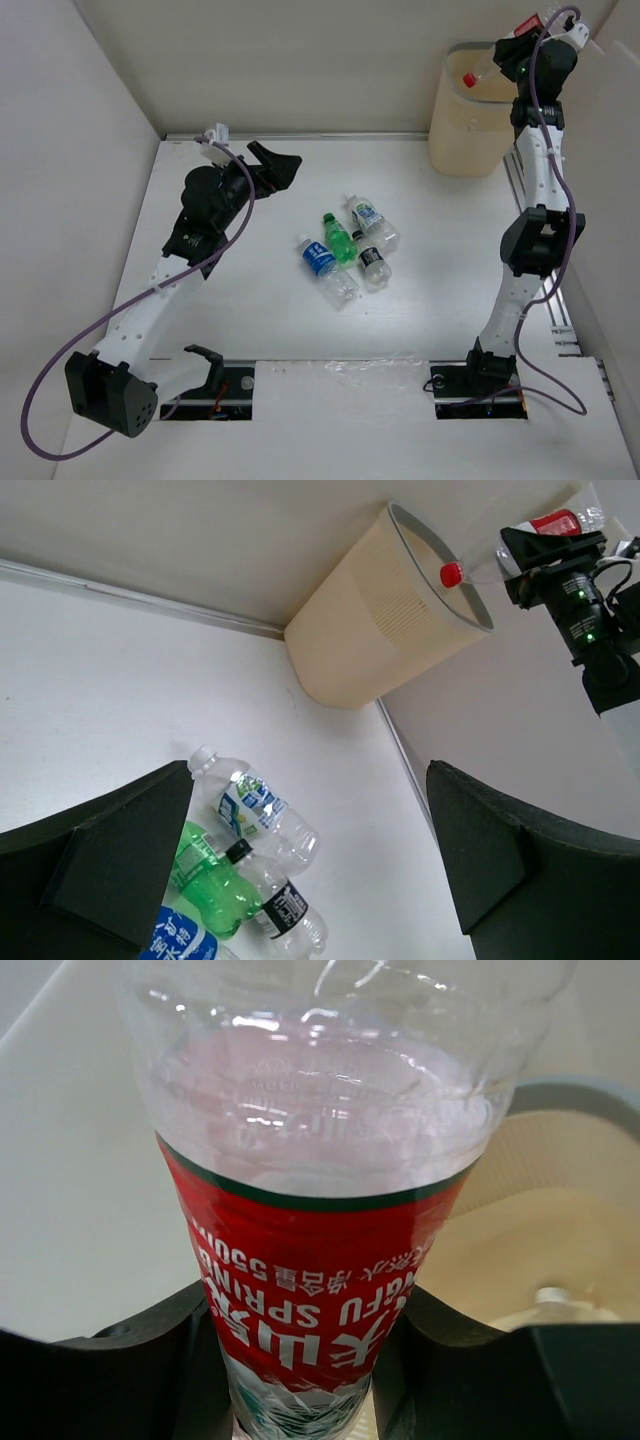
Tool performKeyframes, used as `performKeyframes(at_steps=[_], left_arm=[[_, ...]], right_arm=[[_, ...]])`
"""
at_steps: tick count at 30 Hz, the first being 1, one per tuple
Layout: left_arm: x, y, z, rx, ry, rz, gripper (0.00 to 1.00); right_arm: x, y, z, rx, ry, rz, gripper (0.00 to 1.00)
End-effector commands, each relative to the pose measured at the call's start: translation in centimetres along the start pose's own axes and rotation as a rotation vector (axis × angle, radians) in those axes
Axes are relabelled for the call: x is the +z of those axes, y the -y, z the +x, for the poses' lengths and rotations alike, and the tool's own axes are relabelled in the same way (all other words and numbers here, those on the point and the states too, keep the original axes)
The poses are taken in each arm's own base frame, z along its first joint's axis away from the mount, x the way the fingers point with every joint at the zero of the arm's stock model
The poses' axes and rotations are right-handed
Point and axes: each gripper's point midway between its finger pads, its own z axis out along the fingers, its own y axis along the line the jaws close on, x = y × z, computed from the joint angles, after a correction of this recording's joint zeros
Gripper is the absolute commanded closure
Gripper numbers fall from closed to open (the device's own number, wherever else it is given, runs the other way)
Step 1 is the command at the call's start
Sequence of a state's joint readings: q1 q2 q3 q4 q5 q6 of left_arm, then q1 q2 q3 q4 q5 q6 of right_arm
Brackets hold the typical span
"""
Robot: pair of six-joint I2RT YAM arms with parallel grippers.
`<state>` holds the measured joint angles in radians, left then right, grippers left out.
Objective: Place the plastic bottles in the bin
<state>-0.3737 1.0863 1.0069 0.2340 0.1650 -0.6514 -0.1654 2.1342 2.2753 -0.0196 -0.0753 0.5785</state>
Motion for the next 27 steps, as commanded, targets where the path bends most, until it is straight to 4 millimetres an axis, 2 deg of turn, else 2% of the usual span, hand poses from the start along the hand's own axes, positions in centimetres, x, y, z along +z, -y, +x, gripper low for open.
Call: performKeyframes(at_steps=[1, 2, 4, 5, 6, 7, 9, 10, 11, 12, 13, 14, 15, 16, 17, 18, 19, 20, 21, 22, 23, 24, 25, 26, 27], left_arm=[[-0.1, 0.8, -0.5, -0.012, 0.027, 0.032, 0.00], [0.1, 0.5, -0.3, -0.027, 0.019, 0.025, 0.00], [0.6, -0.6, 0.7, -0.049, -0.009, -0.017, 0.00], [0.7, -1.6, 1.5, -0.063, -0.034, -0.061, 0.00], [1.1, -2.6, 2.4, -0.083, -0.060, -0.098, 0.00], [1.2, -3.0, 2.5, -0.093, -0.067, -0.124, 0.00], [1.1, -4.5, 4.0, -0.099, -0.091, -0.213, 0.00], [1.2, -4.0, 4.9, -0.109, -0.109, -0.225, 0.00], [1.1, -4.3, 5.3, -0.114, -0.104, -0.260, 0.00], [1.0, -4.6, 6.6, -0.119, -0.138, -0.287, 0.00], [1.0, -4.1, 8.4, -0.115, -0.179, -0.293, 0.00], [1.0, -4.0, 9.2, -0.147, -0.189, -0.322, 0.00], [0.8, -4.6, 10.0, -0.154, -0.190, -0.371, 0.00], [0.7, -4.9, 11.5, -0.163, -0.232, -0.397, 0.00], [0.4, -4.7, 13.0, -0.179, -0.267, -0.407, 0.00], [0.0, -5.4, 13.7, -0.202, -0.280, -0.432, 0.00], [-0.1, -5.5, 14.9, -0.239, -0.297, -0.450, 0.00], [-0.4, -6.2, 15.8, -0.257, -0.314, -0.482, 0.00], [-0.7, -6.8, 16.4, -0.272, -0.322, -0.501, 0.00], [-0.9, -7.5, 16.9, -0.276, -0.328, -0.537, 0.00], [-0.9, -8.1, 17.6, -0.297, -0.339, -0.567, 0.00], [-0.9, -8.3, 17.9, -0.295, -0.346, -0.576, 0.00], [-0.8, -8.8, 18.2, -0.289, -0.347, -0.591, 0.00], [-1.0, -9.4, 18.8, -0.293, -0.362, -0.619, 0.00], [-0.6, -9.8, 19.7, -0.290, -0.387, -0.635, 0.00]], right_arm=[[-0.8, -0.4, -4.4, -0.082, 0.126, 0.088, 0.59], [-0.9, -0.6, -4.7, -0.082, 0.128, 0.087, 0.01], [-0.7, -0.6, -4.1, -0.111, 0.119, 0.094, 0.00], [-0.8, -0.7, -4.8, -0.110, 0.138, 0.102, 0.00], [-0.8, -1.1, -4.5, -0.120, 0.127, 0.108, 0.00], [-0.7, -0.7, -4.5, -0.136, 0.126, 0.125, 0.00], [-0.9, -1.4, -5.3, -0.147, 0.147, 0.133, 0.00], [-0.9, -1.0, -5.2, -0.148, 0.143, 0.154, 0.00], [-0.9, -1.4, -4.9, -0.155, 0.138, 0.147, 0.00], [-1.2, -2.3, -5.1, -0.153, 0.142, 0.134, 0.00], [-1.2, -2.1, -5.0, -0.163, 0.134, 0.139, 0.00], [-2.1, -3.7, -6.1, -0.176, 0.155, 0.121, 0.00], [-2.5, -4.4, -6.3, -0.183, 0.159, 0.123, 0.00], [-2.9, -5.4, -5.1, -0.190, 0.131, 0.117, 0.00], [-4.2, -6.7, -5.7, -0.209, 0.120, 0.106, 0.00], [-4.9, -7.7, -5.3, -0.208, 0.102, 0.095, 0.00], [-5.4, -8.3, -3.1, -0.225, 0.044, 0.091, 0.00], [-6.3, -8.5, -1.8, -0.232, -0.014, 0.090, 0.00], [-8.2, -9.9, -2.6, -0.229, -0.018, 0.065, 0.00], [-9.2, -10.6, -1.6, -0.230, -0.056, 0.034, 0.00], [-9.9, -9.6, 2.6, -0.239, -0.150, 0.035, 0.00], [-11.9, -11.5, 1.0, -0.205, -0.116, -0.018, 0.00], [-12.7, -11.6, 1.7, -0.203, -0.128, -0.049, 0.00], [-13.7, -11.0, 6.3, -0.185, -0.235, -0.102, 0.00], [-14.9, -12.4, 5.2, -0.143, -0.202, -0.163, 0.00]])
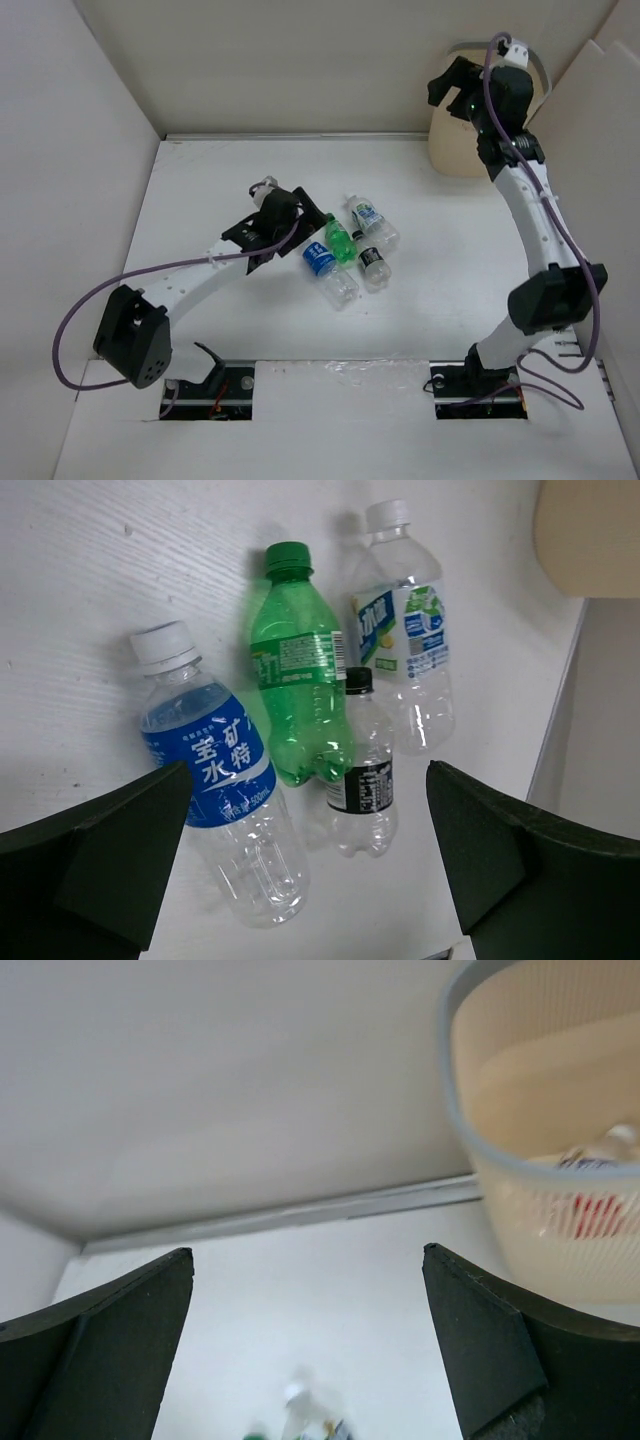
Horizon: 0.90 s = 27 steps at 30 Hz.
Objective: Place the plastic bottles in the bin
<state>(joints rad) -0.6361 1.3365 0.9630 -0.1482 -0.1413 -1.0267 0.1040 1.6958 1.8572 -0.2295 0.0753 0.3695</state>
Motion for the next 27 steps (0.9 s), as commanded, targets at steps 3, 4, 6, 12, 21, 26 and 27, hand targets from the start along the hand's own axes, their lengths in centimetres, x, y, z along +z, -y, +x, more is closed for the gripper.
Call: performKeyframes(at_steps=[3, 4, 6, 12, 21, 26, 27], left_arm=[[2.5, -2.6, 2.3, -0.043, -0.060, -0.127, 0.00], [2.7, -2.5, 2.9, -0.058, -0.071, -0.133, 0.00], [2.9, -2.9, 3.8, -0.065, -0.086, -0.146, 0.00], [4.7, -5.1, 6.1, -0.092, -0.116, -0.226, 0.04], [6.0, -9.6, 8.6, -0.112, -0.171, -0.407, 0.12], [6.0, -12.2, 8.5, -0.109, -0.163, -0.506, 0.57], [5.6, -13.1, 8.7, -0.098, -0.165, -0.539, 0.70]], right_arm=[[-3.1, -3.3, 4.0, 0.075, -0.064, -0.253, 0.00], [-3.4, -3.4, 4.4, 0.075, -0.076, -0.263, 0.00], [-3.5, -3.8, 5.8, 0.076, -0.105, -0.270, 0.00], [-5.1, -4.2, 6.4, 0.075, -0.119, -0.293, 0.00], [-7.9, -4.7, 5.4, 0.082, -0.096, -0.327, 0.00], [-9.4, -4.7, 4.7, 0.079, -0.075, -0.348, 0.00], [-9.9, -5.1, 4.3, 0.078, -0.068, -0.363, 0.00]])
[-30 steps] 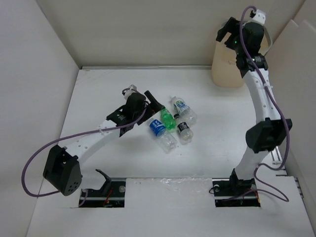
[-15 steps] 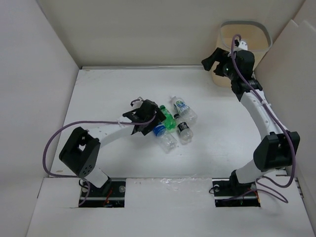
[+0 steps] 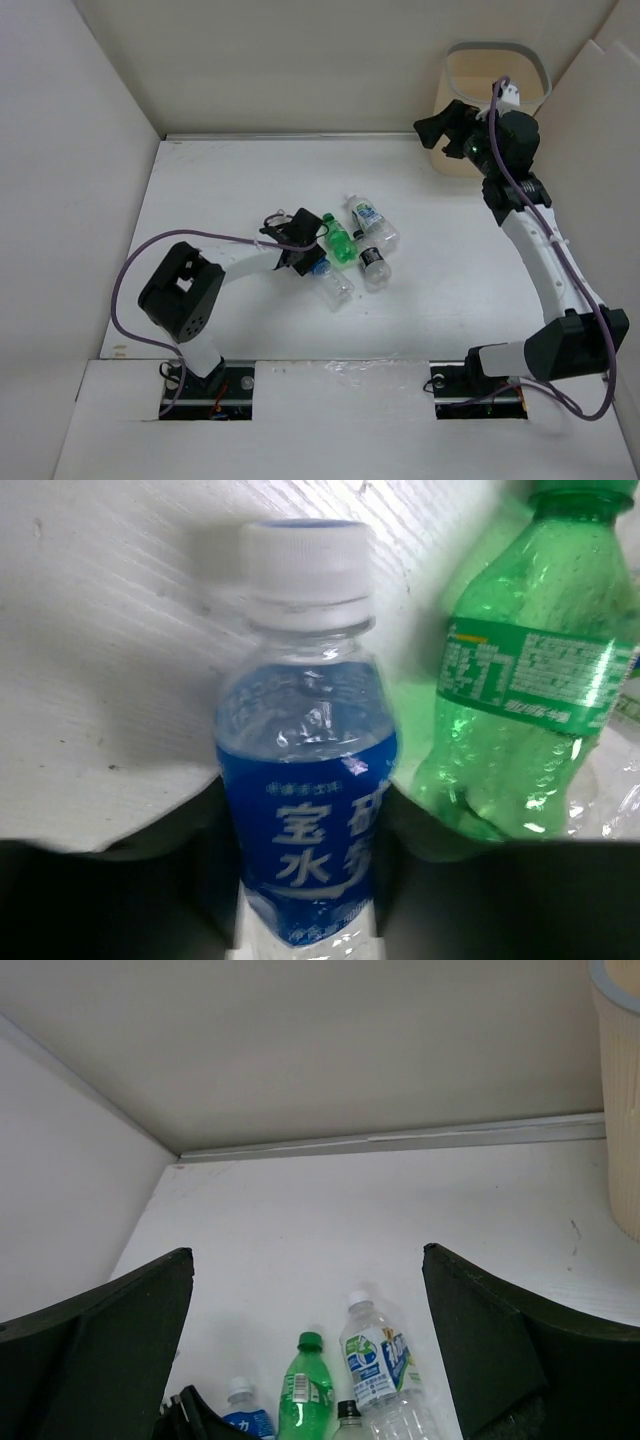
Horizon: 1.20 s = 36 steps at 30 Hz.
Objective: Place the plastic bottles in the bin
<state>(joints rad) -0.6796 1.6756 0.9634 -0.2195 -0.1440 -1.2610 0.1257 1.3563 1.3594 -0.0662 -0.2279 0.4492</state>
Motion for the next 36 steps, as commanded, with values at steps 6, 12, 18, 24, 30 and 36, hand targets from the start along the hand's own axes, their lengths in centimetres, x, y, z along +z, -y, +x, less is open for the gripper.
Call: performKeyframes(at_steps=[6, 12, 18, 24, 30, 36], left_arm=[[-3.2, -6.2, -3.9, -0.078, 0.168, -0.203, 0.95], [-13.8, 3.5, -10.7, 0.042, 0.472, 0.198, 1.00], [-24.4, 13.6, -14.9, 0.185, 0.647, 0.584, 1.00], [-29.7, 19.1, -15.1, 0.279, 0.666, 0.780, 1.00], [-30.2, 21.0, -14.1, 0.315, 0.619, 0.855, 1.00], [-30.2, 21.9, -12.5, 0.342, 0.548, 0.922, 1.00]], right_arm=[[-1.2, -3.6, -0.7, -0.046, 0.019, -0.150, 0.00], [-1.2, -10.1, 6.6, -0.128, -0.194, -0.498, 0.00], [-5.9, -17.8, 11.8, -0.186, -0.243, -0.952, 0.00], [-5.5, -20.4, 13.9, -0.159, -0.287, -1.030, 0.00], [-6.2, -23.1, 14.1, -0.130, -0.279, -1.123, 0.00], [-3.1, -22.9, 13.9, -0.122, -0.242, -1.045, 0.02]])
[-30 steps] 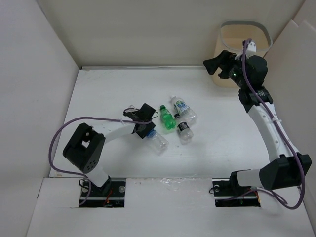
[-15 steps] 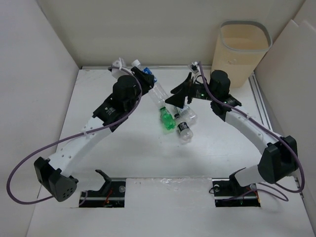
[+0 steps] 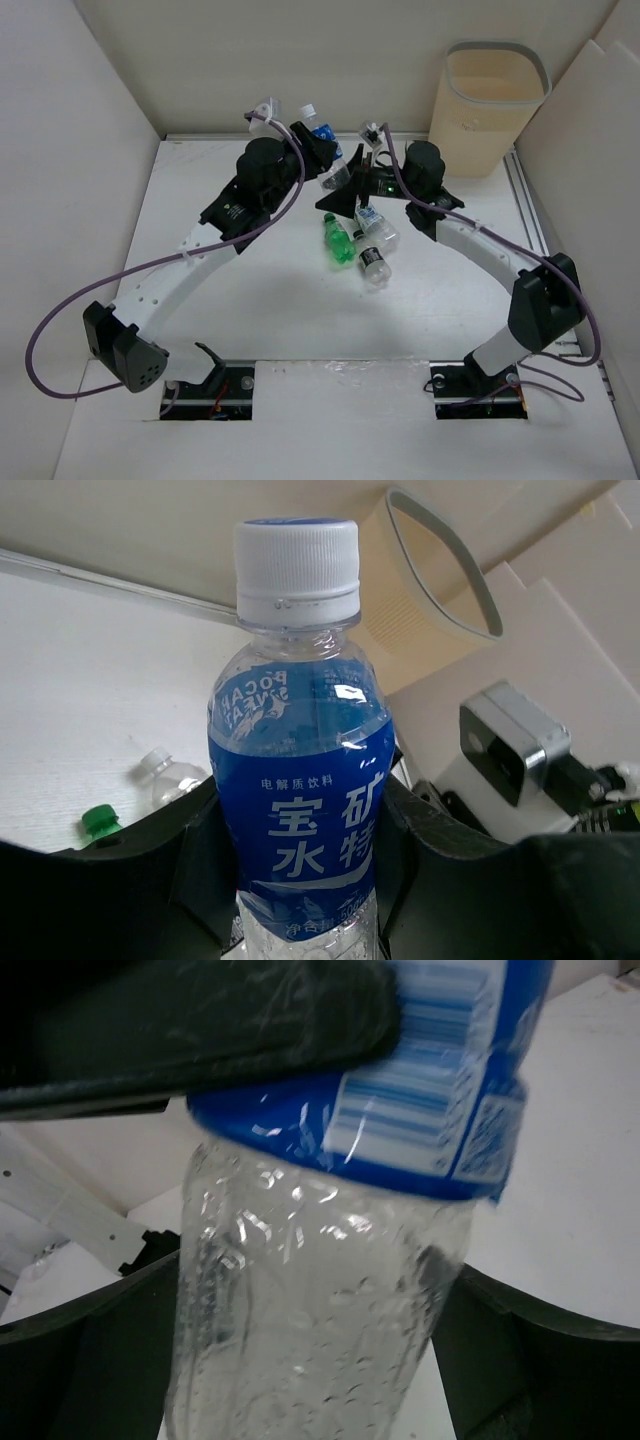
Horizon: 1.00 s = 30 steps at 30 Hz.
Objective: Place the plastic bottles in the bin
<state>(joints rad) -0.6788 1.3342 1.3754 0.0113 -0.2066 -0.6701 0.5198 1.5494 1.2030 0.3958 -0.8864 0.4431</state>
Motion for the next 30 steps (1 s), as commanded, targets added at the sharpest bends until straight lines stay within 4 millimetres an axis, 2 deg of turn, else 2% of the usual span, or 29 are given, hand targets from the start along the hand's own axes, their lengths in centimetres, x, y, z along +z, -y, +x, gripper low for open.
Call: performKeyframes(at_steps=[1, 2, 4, 6, 7, 8, 9, 11, 12, 13, 15, 16, 17, 18, 19, 20, 21, 22, 23, 24, 25, 26, 27, 28, 29, 30], left_arm=[[-0.5, 3.1, -1.6, -0.016, 0.026, 0.121, 1.00], [-0.5, 3.4, -1.7, -0.017, 0.024, 0.137, 1.00], [-0.5, 3.5, -1.3, -0.016, 0.013, 0.150, 0.97], [-0.6, 3.8, -1.0, -0.024, -0.002, 0.166, 0.89], [-0.3, 3.6, -0.7, -0.022, -0.009, 0.160, 0.76], [-0.3, 3.5, -0.8, -0.023, -0.003, 0.153, 0.55], [-0.2, 3.2, -1.1, -0.024, 0.012, 0.136, 0.01], [-0.4, 3.0, -1.9, -0.028, 0.043, 0.117, 0.00], [-0.9, 3.0, -3.4, -0.038, 0.095, 0.098, 0.00], [-1.5, 2.9, -4.3, -0.043, 0.124, 0.081, 0.00], [-2.1, 2.1, -5.5, -0.049, 0.171, 0.034, 0.00], [-2.0, 0.8, -5.4, -0.050, 0.179, -0.027, 0.00], [-2.1, 0.6, -5.6, -0.048, 0.181, -0.045, 0.00], [-2.2, 0.5, -5.5, -0.043, 0.172, -0.054, 0.00], [-1.9, 0.3, -5.2, -0.036, 0.157, -0.068, 0.00], [-1.7, -0.3, -4.4, -0.025, 0.133, -0.090, 0.00], [-1.3, -0.6, -3.4, -0.018, 0.104, -0.090, 0.00], [-1.2, -1.0, -2.9, -0.014, 0.095, -0.098, 0.00], [-1.0, -0.9, -2.4, -0.014, 0.079, -0.080, 0.00], [-0.9, -1.0, -1.9, -0.013, 0.068, -0.073, 0.00], [-0.7, -1.4, -1.0, -0.008, 0.048, -0.072, 0.00], [-0.6, -1.3, -0.4, -0.009, 0.034, -0.057, 0.00], [-0.6, -1.0, -0.2, -0.003, 0.038, -0.040, 0.00], [-0.5, -1.0, 0.1, -0.003, 0.031, -0.030, 0.00], [-0.4, -1.1, 0.9, 0.013, 0.009, -0.015, 0.00], [-0.3, -0.9, 1.0, 0.023, 0.014, 0.002, 0.00]], right_arm=[[1.2, -1.3, -4.1, -0.104, 0.090, -0.053, 0.07], [1.4, -1.1, -3.7, -0.098, 0.080, -0.059, 0.14], [1.4, -1.6, -4.6, -0.123, 0.104, -0.072, 0.36], [1.5, -0.9, -5.1, -0.120, 0.129, -0.033, 0.72], [1.5, -0.8, -5.2, -0.119, 0.135, -0.023, 0.98], [1.2, -0.1, -5.2, -0.107, 0.134, 0.000, 1.00], [0.6, 1.2, -5.7, -0.097, 0.150, 0.050, 1.00], [-1.0, 2.3, -7.3, -0.102, 0.172, 0.130, 1.00], [-2.1, 4.4, -8.1, -0.089, 0.197, 0.223, 1.00], [-4.3, 6.3, -10.2, -0.107, 0.230, 0.299, 1.00], [-7.2, 9.5, -12.0, -0.074, 0.250, 0.444, 1.00], [-8.8, 11.0, -13.2, -0.081, 0.273, 0.507, 1.00], [-11.7, 12.2, -16.5, -0.114, 0.328, 0.573, 1.00], [-13.0, 14.4, -16.6, -0.064, 0.336, 0.626, 1.00], [-14.3, 15.4, -17.8, -0.065, 0.366, 0.658, 1.00], [-17.2, 16.4, -20.5, -0.085, 0.430, 0.712, 1.00], [-18.4, 18.6, -20.5, -0.024, 0.455, 0.743, 1.00], [-19.5, 19.7, -21.0, -0.002, 0.473, 0.763, 1.00], [-21.8, 21.3, -21.7, 0.018, 0.504, 0.806, 1.00], [-22.6, 21.1, -24.0, -0.009, 0.539, 0.805, 1.00], [-23.4, 23.9, -22.9, 0.056, 0.533, 0.845, 1.00], [-24.5, 25.0, -23.3, 0.061, 0.553, 0.886, 1.00], [-25.2, 24.8, -25.2, 0.031, 0.581, 0.895, 1.00], [-26.4, 26.9, -24.3, 0.068, 0.578, 0.942, 1.00], [-26.6, 27.3, -24.7, 0.079, 0.591, 0.957, 1.00], [-27.7, 27.7, -25.2, 0.074, 0.610, 0.983, 1.00]])
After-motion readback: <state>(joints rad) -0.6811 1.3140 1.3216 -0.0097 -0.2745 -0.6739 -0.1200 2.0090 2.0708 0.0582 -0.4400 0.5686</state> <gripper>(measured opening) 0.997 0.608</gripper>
